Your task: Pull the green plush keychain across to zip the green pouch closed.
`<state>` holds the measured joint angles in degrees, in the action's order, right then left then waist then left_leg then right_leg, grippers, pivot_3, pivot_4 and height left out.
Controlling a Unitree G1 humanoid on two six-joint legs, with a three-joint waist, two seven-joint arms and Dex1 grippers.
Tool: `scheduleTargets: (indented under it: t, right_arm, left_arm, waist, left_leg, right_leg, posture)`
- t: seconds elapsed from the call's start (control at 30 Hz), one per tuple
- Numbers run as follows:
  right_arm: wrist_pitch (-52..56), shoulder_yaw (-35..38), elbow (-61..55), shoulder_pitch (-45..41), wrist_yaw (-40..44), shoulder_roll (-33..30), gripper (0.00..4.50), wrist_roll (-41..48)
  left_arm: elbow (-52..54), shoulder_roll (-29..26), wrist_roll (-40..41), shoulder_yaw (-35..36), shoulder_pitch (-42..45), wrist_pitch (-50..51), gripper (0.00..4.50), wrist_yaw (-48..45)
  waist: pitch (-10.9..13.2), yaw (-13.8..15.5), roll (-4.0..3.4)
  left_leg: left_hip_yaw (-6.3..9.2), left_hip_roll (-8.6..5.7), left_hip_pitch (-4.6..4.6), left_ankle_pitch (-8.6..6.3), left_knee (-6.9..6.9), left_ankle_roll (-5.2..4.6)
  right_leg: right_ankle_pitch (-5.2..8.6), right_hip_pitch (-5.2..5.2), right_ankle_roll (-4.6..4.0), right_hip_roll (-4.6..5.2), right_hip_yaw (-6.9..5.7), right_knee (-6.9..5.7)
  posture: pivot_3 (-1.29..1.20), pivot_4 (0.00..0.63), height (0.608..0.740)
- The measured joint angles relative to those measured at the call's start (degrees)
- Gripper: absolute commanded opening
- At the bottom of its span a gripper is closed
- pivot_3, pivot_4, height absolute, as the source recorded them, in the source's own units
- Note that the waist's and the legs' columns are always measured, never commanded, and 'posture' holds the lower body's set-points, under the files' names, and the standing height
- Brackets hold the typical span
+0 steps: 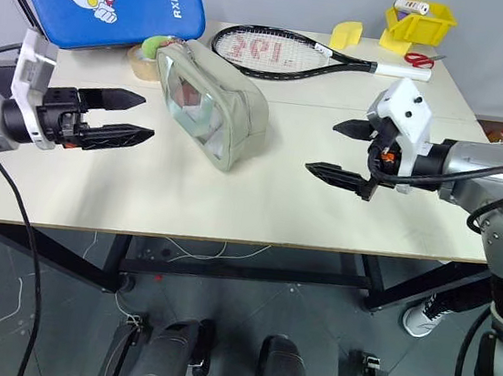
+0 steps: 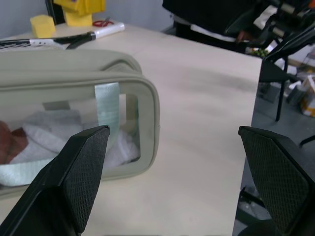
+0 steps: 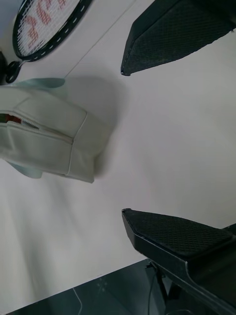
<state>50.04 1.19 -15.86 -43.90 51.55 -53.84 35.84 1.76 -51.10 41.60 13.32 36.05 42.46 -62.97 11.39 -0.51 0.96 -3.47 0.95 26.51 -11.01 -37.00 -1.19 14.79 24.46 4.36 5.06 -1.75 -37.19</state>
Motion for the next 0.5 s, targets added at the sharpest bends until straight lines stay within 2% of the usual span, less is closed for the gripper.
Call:
scheduleTargets:
  t: [0.13, 0.3, 0.47, 0.5]
  right_arm:
    - [2.66, -6.69, 6.73, -14.44, -1.5, 7.74, 4.5, -2.81]
    - [2.71, -15.94, 26.39, -31.17, -3.86, 22.47, 4.5, -10.96]
    - [-1.98, -20.21, 43.58, -38.7, -3.39, 31.8, 4.5, -17.57]
    - [-4.92, -20.41, 50.59, -41.41, -3.69, 35.3, 4.5, -19.43]
  left_arm:
    - [-2.02, -0.79, -0.03, 0.7, 0.97, -0.85, 4.48, -0.75]
    - [-5.07, -2.52, -2.32, 0.9, 0.95, -4.2, 4.48, -3.39]
    - [-6.99, -3.27, -3.42, 0.91, 1.51, -5.84, 4.48, -5.45]
    - [-7.31, -3.74, -3.5, 1.07, 1.5, -5.95, 4.48, -5.72]
  waist:
    - [-0.01, -1.01, -0.02]
    - [-0.01, -1.94, -0.02]
    - [-0.01, -1.67, -0.02]
    - [0.0, -1.92, -0.02]
  left_leg:
    - [-0.02, 0.0, -0.02, 0.0, 0.06, 0.0]
    - [-0.1, -0.02, 0.04, 0.03, 0.19, 0.01]
    - [-0.21, -0.08, 0.14, 0.02, 0.14, -0.01]
    - [-0.29, -0.09, 0.13, 0.02, 0.13, -0.02]
  right_leg:
    - [-0.01, 0.05, -0.01, -0.04, 0.01, -0.02]
    - [-0.13, 0.2, 0.19, -0.07, -0.04, -0.16]
    - [-0.17, 0.22, 0.26, -0.12, -0.13, -0.15]
    - [-0.26, 0.22, 0.43, -0.21, -0.08, -0.15]
  posture:
    - [0.0, 0.15, 0.74]
    - [0.0, 0.15, 0.74]
    - [0.0, 0.15, 0.74]
    - [0.0, 0.15, 0.74]
